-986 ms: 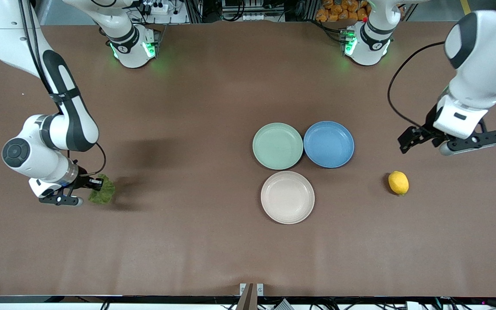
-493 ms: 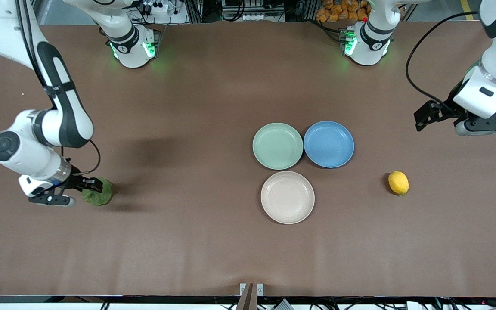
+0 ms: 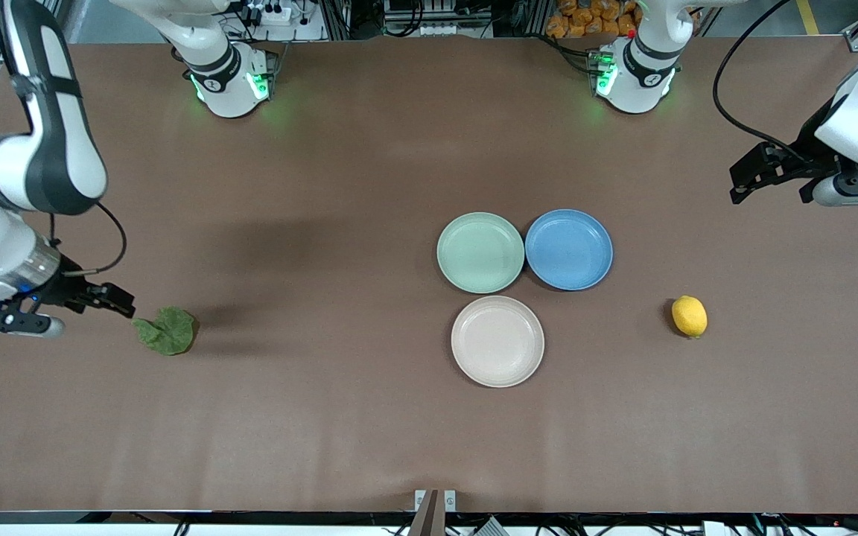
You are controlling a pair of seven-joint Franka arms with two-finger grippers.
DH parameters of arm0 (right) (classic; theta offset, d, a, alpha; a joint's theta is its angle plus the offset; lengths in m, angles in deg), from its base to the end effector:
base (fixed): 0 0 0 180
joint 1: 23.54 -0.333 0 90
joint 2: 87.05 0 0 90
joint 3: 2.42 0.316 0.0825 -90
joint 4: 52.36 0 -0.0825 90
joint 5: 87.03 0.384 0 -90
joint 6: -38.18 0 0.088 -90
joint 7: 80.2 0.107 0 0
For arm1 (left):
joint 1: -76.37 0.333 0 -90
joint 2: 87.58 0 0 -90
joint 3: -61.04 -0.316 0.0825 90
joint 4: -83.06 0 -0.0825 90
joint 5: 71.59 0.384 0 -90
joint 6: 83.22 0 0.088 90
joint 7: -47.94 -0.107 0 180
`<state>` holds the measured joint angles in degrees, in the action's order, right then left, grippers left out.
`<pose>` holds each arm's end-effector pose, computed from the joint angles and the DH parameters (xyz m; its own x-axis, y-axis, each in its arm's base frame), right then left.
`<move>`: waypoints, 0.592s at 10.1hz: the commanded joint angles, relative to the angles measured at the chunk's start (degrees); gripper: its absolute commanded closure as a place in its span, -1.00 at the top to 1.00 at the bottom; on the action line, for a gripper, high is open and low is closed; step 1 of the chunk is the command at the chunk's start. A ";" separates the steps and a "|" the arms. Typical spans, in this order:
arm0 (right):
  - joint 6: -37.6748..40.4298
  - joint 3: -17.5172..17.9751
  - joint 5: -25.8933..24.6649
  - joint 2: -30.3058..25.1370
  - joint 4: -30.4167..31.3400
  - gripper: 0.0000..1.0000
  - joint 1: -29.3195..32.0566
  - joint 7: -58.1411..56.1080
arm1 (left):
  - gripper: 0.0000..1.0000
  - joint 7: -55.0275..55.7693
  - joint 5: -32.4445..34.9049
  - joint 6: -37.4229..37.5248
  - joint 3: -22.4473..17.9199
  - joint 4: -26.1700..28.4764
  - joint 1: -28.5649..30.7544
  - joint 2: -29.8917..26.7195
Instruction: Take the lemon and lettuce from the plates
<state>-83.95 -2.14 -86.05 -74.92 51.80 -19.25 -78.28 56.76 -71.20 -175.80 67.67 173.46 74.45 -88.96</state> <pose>0.6248 -0.0432 0.4310 0.9885 -0.1122 0.1011 -0.1108 -0.9937 -0.0198 0.5458 -0.0822 0.6385 0.9980 0.0046 0.0627 0.0046 -1.0000 0.0000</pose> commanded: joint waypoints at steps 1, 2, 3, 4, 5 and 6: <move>7.06 0.95 0.26 -5.51 -0.89 1.00 1.24 -0.59 | 1.00 -1.52 -1.26 1.62 -0.13 -1.71 0.07 0.68; 9.96 0.95 0.17 -8.06 -1.23 1.00 1.07 -0.68 | 1.00 -1.52 -1.26 1.62 -0.12 -1.71 0.07 0.68; 12.07 0.95 0.17 -10.09 -1.50 1.00 0.98 -0.68 | 1.00 -1.52 -1.44 1.62 -0.04 -1.71 0.16 0.68; 14.62 0.95 0.08 -11.24 -3.07 1.00 0.89 -1.99 | 1.00 -1.43 -1.79 1.62 -0.04 -1.80 0.07 0.68; 19.17 0.95 -0.01 -11.16 -6.39 1.00 0.80 -3.13 | 1.00 -1.35 -1.70 1.62 0.05 -1.80 -0.01 0.59; 22.52 0.95 -0.01 -11.16 -9.03 1.00 0.63 -3.14 | 1.00 -1.43 -1.61 1.62 -0.04 -1.80 0.16 0.59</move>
<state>-65.71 -1.91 -86.07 -86.12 46.41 -19.22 -80.16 56.76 -71.56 -175.47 67.78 173.12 74.43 -88.81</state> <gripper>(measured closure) 0.000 0.000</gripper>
